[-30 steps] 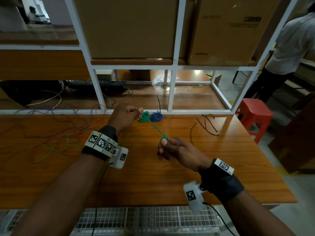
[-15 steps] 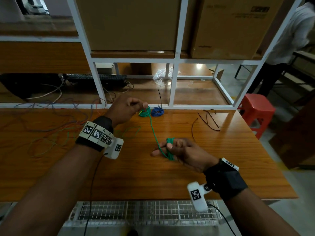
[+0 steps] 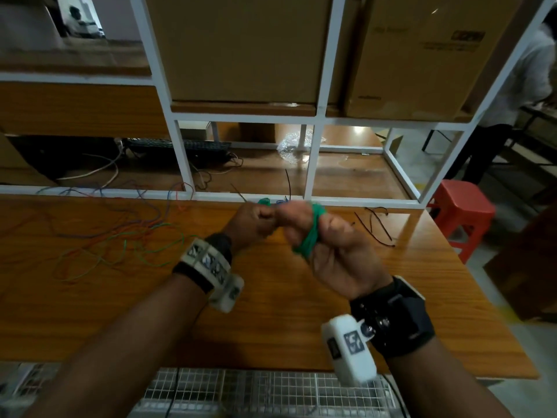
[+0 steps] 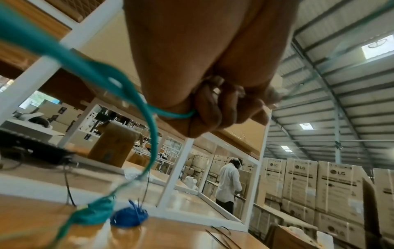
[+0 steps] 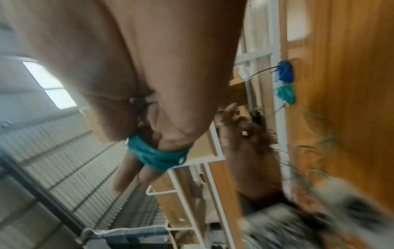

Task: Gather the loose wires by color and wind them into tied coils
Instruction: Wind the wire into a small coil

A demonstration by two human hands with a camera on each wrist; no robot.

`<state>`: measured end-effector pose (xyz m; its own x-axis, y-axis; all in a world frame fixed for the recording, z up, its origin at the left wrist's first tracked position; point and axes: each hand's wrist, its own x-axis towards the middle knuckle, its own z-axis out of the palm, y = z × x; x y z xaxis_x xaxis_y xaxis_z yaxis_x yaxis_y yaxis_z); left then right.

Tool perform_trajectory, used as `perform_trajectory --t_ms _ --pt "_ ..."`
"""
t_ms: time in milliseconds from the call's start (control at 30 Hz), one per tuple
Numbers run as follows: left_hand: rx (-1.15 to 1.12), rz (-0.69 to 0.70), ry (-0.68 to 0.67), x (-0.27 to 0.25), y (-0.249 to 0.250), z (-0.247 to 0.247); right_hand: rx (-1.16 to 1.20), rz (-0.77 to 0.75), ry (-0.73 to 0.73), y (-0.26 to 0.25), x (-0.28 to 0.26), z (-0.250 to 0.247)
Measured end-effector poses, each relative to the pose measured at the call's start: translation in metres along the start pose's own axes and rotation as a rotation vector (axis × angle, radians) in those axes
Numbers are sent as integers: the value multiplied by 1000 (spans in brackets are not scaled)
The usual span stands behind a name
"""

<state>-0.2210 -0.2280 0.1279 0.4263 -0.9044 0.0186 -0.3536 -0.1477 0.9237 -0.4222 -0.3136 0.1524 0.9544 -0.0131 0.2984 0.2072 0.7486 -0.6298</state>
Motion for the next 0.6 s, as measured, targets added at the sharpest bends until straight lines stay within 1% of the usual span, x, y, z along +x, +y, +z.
perform_trajectory --t_ms 67,100,167,200,233,267,300,333,367,400,433,533,600 --pt "-122 -34 94 -22 -6 25 18 -207 127 -21 11 0" --pt "-147 -43 119 -33 -11 37 46 -290 214 -30 15 -2" --pt "-165 -41 96 -55 -20 58 64 -407 379 -40 19 -13" --pt "-151 -36 97 -59 -29 64 9 -438 450 -41 20 -20" --pt "-127 -31 92 -65 -34 68 -131 -457 535 -40 20 -29" --pt "-95 -49 104 -66 -39 67 -387 -448 639 -38 21 -37" --pt "-58 -68 101 -69 -43 64 -762 -412 758 -35 20 -46" --pt "-24 -78 92 -73 -45 60 -1166 -343 882 -31 16 -57" --pt "27 -80 78 -78 -45 55 -1504 -263 932 -27 11 -65" --pt "92 -78 77 -84 -47 48 -1722 -164 904 -23 5 -71" --pt "168 -71 82 -90 -47 40 -1840 -69 828 -18 -1 -74" --pt "353 6 165 -98 -37 15 -1971 292 494 -3 -15 -80" --pt "429 97 207 -97 -27 -1 -1954 557 297 3 -19 -72"
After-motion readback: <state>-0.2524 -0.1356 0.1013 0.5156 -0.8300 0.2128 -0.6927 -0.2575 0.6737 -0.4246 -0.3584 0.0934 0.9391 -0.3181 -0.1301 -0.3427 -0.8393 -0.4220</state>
